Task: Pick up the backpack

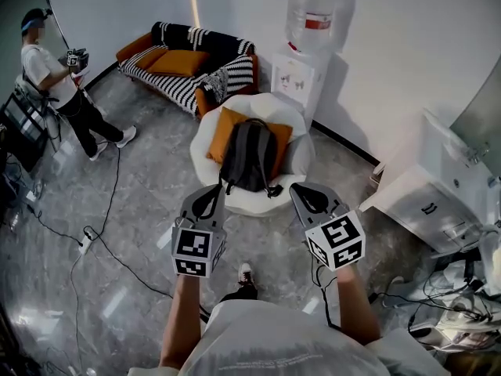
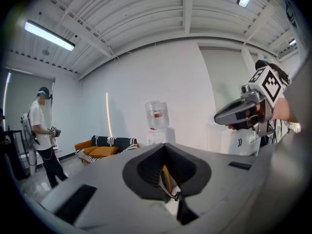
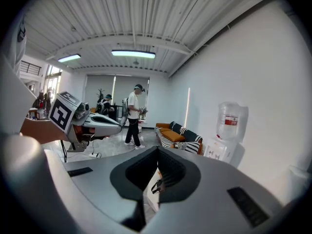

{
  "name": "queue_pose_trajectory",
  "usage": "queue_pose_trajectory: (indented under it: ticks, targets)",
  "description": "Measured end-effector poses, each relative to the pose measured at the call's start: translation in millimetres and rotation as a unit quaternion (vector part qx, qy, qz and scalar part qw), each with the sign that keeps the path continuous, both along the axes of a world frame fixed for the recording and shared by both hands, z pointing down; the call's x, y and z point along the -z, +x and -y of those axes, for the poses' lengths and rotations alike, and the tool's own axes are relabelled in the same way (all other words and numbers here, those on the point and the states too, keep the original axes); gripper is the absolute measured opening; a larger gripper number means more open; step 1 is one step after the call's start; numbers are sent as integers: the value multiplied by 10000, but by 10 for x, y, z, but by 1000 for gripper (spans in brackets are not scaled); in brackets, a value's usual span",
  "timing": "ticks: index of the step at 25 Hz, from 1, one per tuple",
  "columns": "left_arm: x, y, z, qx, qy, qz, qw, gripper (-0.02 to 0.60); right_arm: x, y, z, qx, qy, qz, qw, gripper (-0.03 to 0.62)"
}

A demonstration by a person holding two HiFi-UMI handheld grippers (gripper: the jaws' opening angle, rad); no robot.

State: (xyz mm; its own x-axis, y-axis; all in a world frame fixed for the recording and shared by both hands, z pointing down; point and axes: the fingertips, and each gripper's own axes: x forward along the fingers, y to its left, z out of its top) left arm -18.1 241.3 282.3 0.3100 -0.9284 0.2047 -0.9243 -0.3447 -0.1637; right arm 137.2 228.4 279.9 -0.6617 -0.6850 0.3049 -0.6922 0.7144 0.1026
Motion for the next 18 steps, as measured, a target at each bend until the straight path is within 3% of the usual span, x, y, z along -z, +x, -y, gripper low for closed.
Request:
queue_pose_trajectory:
  ticks: [18]
  targets:
    - [-102, -564, 848, -186, -147, -62, 9997, 23, -64, -485, 790, -278, -153, -59, 9995, 2]
